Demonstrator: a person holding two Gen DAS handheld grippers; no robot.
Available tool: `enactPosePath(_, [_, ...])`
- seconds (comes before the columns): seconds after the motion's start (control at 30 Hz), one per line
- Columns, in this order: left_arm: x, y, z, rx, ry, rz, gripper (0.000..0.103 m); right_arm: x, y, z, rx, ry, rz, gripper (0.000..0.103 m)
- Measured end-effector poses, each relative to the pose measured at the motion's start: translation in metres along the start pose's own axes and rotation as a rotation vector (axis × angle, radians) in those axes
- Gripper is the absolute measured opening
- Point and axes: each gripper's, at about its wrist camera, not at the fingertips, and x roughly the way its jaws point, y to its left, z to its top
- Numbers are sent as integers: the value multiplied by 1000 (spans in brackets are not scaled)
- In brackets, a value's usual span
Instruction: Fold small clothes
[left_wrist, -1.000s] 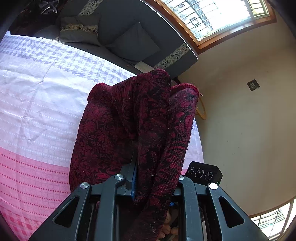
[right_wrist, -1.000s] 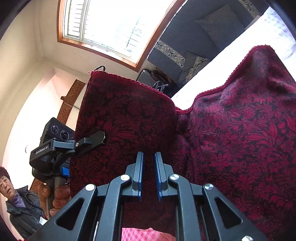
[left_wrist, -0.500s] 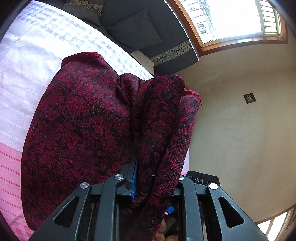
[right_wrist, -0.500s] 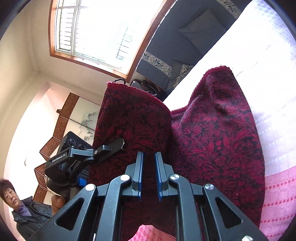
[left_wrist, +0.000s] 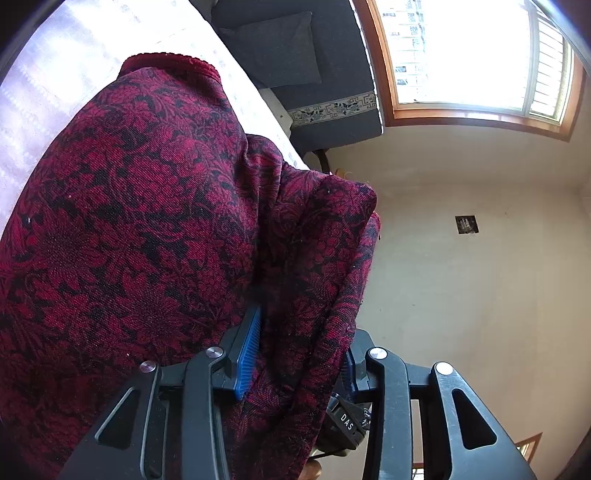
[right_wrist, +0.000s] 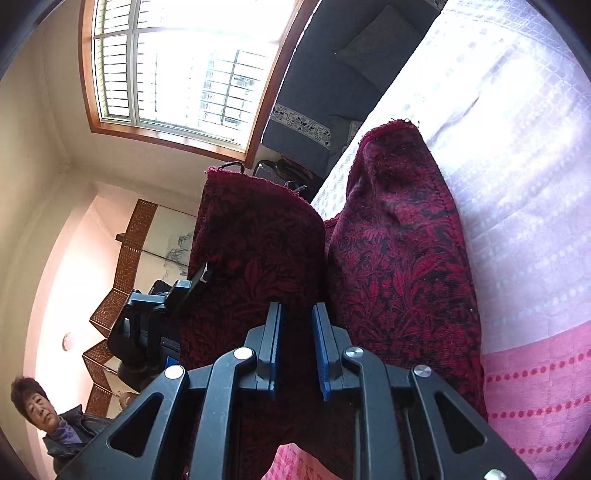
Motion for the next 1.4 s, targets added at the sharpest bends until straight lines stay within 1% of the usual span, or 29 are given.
enactPosePath(0.03, [0, -1, -1, -1, -3, -8, 43, 0, -1, 1, 4, -4, 1, 23])
enactPosePath(0.1, [1, -2, -1, -6, -2, -30, 53, -3, -2, 2, 15, -8, 6, 28])
enactPosePath(0.2, [6, -10, 0, -2, 27, -73, 60, -4, 0, 2, 24, -11, 6, 34])
enactPosePath(0.27, [6, -19, -1, 26, 31, -98, 61, -3, -1, 3, 27, -11, -17, 34])
enactPosePath(0.37, [-2, -33, -5, 107, 0, -76, 61, -5, -8, 4, 60, -6, -1, 36])
enactPosePath(0.43, [-14, -40, -10, 160, -17, -92, 61, -9, -9, 5, 72, -5, 6, 39])
enactPosePath(0.5, [-30, -48, -18, 255, -57, -79, 61, -14, -12, 6, 87, -4, 15, 48])
enactPosePath(0.53, [-37, -51, -22, 298, -70, -69, 61, -17, -14, 8, 96, -6, 23, 51])
enactPosePath(0.6, [-48, -47, -31, 339, -81, -63, 63, -21, -20, 10, 138, 0, 46, 59])
enactPosePath(0.63, [-53, -43, -37, 358, -85, -47, 63, -22, -24, 11, 173, 7, 66, 60])
enactPosePath(0.67, [-57, -38, -44, 388, -93, -14, 63, -24, -28, 12, 205, 7, 90, 60])
enactPosePath(0.7, [-59, -34, -51, 420, -101, 17, 63, -27, -32, 12, 232, -2, 114, 63])
enactPosePath(0.73, [-60, -30, -57, 446, -104, 37, 63, -30, -32, 13, 247, -12, 124, 65])
enactPosePath(0.8, [-60, -20, -71, 493, -94, 68, 63, -33, -26, 16, 229, -16, 114, 69])
enactPosePath(0.83, [-58, -15, -76, 513, -85, 80, 63, -33, -21, 18, 209, -15, 92, 70])
enactPosePath(0.87, [-54, -10, -82, 524, -75, 89, 63, -28, -12, 19, 184, -3, 38, 73])
enactPosePath(0.9, [-51, -6, -86, 526, -66, 89, 63, -21, -3, 21, 153, 13, -23, 74])
enactPosePath(0.93, [-49, 0, -92, 529, -63, 88, 63, -15, 4, 22, 122, 26, -61, 74])
enactPosePath(1.03, [-43, 8, -102, 538, -83, 89, 63, 9, 24, 25, 47, 86, -168, 74])
enactPosePath(1.1, [-40, 9, -107, 553, -95, 99, 63, 24, 41, 27, -29, 104, -257, 74])
enactPosePath(1.17, [-39, 11, -110, 559, -104, 101, 63, 42, 57, 29, -101, 134, -329, 74])
enactPosePath(1.2, [-38, 9, -112, 560, -109, 102, 63, 52, 66, 30, -139, 143, -360, 72])
enactPosePath(1.23, [-38, 9, -114, 561, -115, 103, 63, 60, 74, 30, -187, 149, -384, 67])
enactPosePath(1.27, [-41, 10, -115, 560, -124, 99, 63, 68, 80, 31, -237, 167, -409, 36])
enactPosePath(1.3, [-44, 9, -116, 561, -137, 92, 63, 75, 83, 33, -271, 192, -438, 19])
enactPosePath(1.33, [-50, 9, -119, 563, -150, 84, 63, 77, 85, 35, -282, 195, -431, 19])
enactPosePath(1.4, [-61, 6, -121, 568, -188, 70, 63, 71, 92, 42, -321, 176, -371, 19])
